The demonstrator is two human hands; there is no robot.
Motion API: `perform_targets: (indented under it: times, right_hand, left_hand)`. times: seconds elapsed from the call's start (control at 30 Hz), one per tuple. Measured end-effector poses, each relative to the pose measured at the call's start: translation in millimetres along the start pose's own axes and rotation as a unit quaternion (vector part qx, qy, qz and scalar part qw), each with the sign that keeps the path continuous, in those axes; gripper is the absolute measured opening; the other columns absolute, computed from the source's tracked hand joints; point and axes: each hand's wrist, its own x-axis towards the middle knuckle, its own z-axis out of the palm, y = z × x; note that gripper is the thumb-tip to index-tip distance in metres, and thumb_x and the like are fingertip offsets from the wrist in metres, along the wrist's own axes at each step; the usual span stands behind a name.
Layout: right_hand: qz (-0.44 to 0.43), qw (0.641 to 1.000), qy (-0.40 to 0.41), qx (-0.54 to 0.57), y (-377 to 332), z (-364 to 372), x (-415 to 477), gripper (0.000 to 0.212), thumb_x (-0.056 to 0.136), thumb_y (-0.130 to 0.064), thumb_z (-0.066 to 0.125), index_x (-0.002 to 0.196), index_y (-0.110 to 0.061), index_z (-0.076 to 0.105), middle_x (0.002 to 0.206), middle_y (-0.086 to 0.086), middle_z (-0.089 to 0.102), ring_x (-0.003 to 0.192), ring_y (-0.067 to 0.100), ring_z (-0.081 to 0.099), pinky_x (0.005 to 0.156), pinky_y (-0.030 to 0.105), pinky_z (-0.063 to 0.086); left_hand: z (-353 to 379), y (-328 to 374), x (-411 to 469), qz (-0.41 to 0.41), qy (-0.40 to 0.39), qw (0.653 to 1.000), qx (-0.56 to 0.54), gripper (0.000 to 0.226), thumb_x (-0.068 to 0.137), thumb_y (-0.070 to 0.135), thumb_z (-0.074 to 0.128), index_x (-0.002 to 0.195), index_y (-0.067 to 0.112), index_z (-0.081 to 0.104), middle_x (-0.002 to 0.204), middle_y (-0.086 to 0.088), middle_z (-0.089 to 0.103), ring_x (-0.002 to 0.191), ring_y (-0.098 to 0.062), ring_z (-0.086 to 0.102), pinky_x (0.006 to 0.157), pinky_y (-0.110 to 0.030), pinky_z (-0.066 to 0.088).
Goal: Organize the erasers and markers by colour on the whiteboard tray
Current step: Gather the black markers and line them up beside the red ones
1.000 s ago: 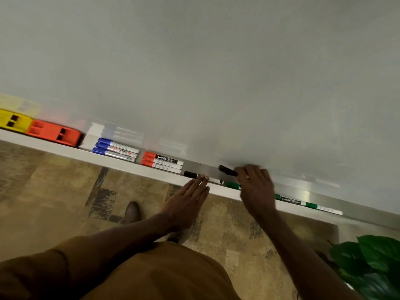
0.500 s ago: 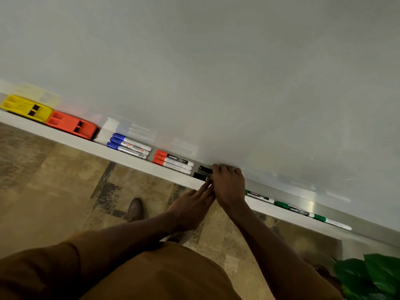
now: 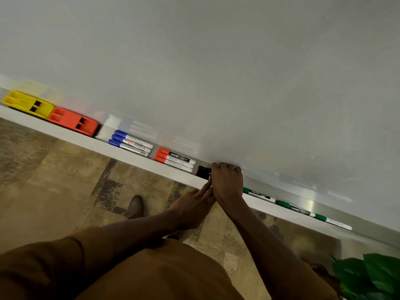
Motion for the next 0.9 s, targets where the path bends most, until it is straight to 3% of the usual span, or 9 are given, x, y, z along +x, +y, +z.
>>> perform_targets:
  times: [0.17, 0.3, 0.43, 0.57, 0.67, 0.9]
  right_hand:
    - [0.0, 1.0, 0.012, 0.0, 1.3, -1.4, -2.2, 0.01, 0.078, -0.014, 0.076, 0.085, -0.014, 0.068, 0.077, 0.007, 0.071, 0.075, 0.032, 0.07, 0.074, 0.04, 0.052]
    - [-0.005, 0.998, 0.061, 0.033, 7.5, 0.0, -9.4, 0.017, 0.075, -0.011, 0.079, 0.089, -0.01, 0.07, 0.079, 0.01, 0.071, 0.074, 0.033, 0.07, 0.072, 0.041, 0.054]
    - [0.0, 0.987, 0.145, 0.075, 13.9, 4.4, -16.7, 0.024, 0.082, -0.01, 0.064, 0.105, -0.004, 0.065, 0.07, 0.01, 0.07, 0.061, 0.029, 0.068, 0.059, 0.036, 0.052]
    - [-0.033, 0.971, 0.227, 0.074, 16.2, 17.2, -16.0, 0.011, 0.092, -0.014, 0.059, 0.098, -0.006, 0.064, 0.071, 0.008, 0.067, 0.061, 0.027, 0.065, 0.056, 0.034, 0.051]
    - [-0.05, 0.967, 0.246, 0.052, 14.9, 26.6, -12.5, 0.03, 0.099, -0.021, 0.044, 0.102, -0.008, 0.07, 0.086, 0.009, 0.071, 0.073, 0.028, 0.068, 0.063, 0.035, 0.054]
    - [-0.057, 0.977, 0.202, 0.036, 7.9, 40.7, -11.3, 0.031, 0.085, -0.019, 0.074, 0.113, -0.004, 0.073, 0.101, 0.012, 0.073, 0.087, 0.03, 0.071, 0.073, 0.039, 0.057]
  left_hand:
    - [-5.4, -1.5, -3.5, 0.003, 0.02, 1.0, -0.004, 0.088, 0.096, 0.033, 0.064, 0.159, 0.001, 0.013, 0.171, -0.024, 0.015, 0.16, -0.04, 0.0, 0.119, -0.05, 0.043]
    - [-9.2, -6.0, -4.8, -0.015, 0.024, 1.0, 0.011, 0.073, 0.103, 0.038, 0.035, 0.163, 0.001, 0.017, 0.173, -0.024, 0.005, 0.161, -0.039, -0.007, 0.129, -0.053, 0.024]
    - [-16.2, -10.4, -10.0, -0.042, 0.051, 0.996, 0.057, 0.073, 0.099, 0.044, 0.025, 0.157, 0.001, 0.037, 0.171, -0.026, 0.015, 0.16, -0.042, 0.003, 0.128, -0.051, 0.015]
    - [-18.4, -14.6, -12.8, -0.043, 0.051, 0.995, 0.074, 0.078, 0.1, 0.049, 0.023, 0.159, -0.002, 0.032, 0.171, -0.028, 0.009, 0.16, -0.044, -0.001, 0.129, -0.052, 0.008]
    - [-15.2, -15.2, -14.4, -0.052, 0.039, 0.996, 0.059, 0.082, 0.102, 0.054, 0.033, 0.161, -0.002, 0.023, 0.171, -0.029, 0.001, 0.16, -0.043, -0.007, 0.13, -0.053, 0.006]
    - [-11.6, -16.2, -16.9, -0.053, 0.02, 0.997, 0.055, 0.086, 0.099, 0.055, 0.019, 0.163, -0.002, 0.017, 0.172, -0.028, -0.006, 0.16, -0.042, -0.013, 0.131, -0.055, 0.009]
